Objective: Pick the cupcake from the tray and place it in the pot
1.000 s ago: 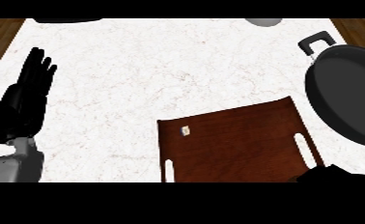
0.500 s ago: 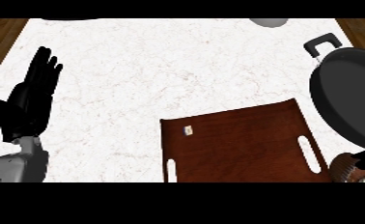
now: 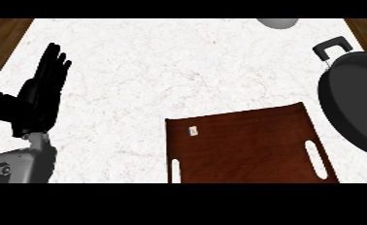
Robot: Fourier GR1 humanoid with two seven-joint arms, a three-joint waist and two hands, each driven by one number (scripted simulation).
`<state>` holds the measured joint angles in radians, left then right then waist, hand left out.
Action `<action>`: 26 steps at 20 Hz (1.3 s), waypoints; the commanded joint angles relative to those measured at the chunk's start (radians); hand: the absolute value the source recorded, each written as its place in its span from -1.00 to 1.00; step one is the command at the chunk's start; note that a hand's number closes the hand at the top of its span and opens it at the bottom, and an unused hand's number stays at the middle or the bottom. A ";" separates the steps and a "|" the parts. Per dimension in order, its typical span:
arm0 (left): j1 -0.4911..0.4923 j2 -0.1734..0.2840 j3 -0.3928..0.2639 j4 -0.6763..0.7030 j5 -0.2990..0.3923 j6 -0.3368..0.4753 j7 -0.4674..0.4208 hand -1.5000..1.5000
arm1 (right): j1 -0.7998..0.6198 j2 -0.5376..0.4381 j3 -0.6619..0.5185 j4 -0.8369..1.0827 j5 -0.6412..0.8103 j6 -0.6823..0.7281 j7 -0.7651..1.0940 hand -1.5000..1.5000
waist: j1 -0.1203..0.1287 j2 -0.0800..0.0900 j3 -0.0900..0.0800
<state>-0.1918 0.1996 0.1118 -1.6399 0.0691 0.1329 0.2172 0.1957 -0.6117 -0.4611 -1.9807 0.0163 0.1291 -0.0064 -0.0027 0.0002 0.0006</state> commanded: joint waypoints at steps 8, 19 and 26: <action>-0.054 0.051 0.048 -0.010 0.046 -0.038 0.068 0.00 | -0.266 -0.088 0.076 0.527 0.451 -0.246 -0.229 1.00 | 0.029 0.005 0.001; -0.037 0.022 0.028 0.042 0.008 -0.031 0.010 0.00 | -0.508 -0.031 0.135 1.075 0.433 -0.153 -0.366 -1.00 | 0.022 0.005 0.001; -0.012 -0.022 -0.013 -0.014 -0.006 -0.012 0.013 0.00 | -0.639 0.004 0.079 1.248 0.275 0.047 -0.516 -1.00 | 0.026 0.004 0.002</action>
<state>-0.2192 0.2005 0.1218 -1.6327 0.0761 0.1089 0.2311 -0.3872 -0.6483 -0.3456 -0.8077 0.3779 0.0978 -0.4664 0.0238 0.0059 0.0020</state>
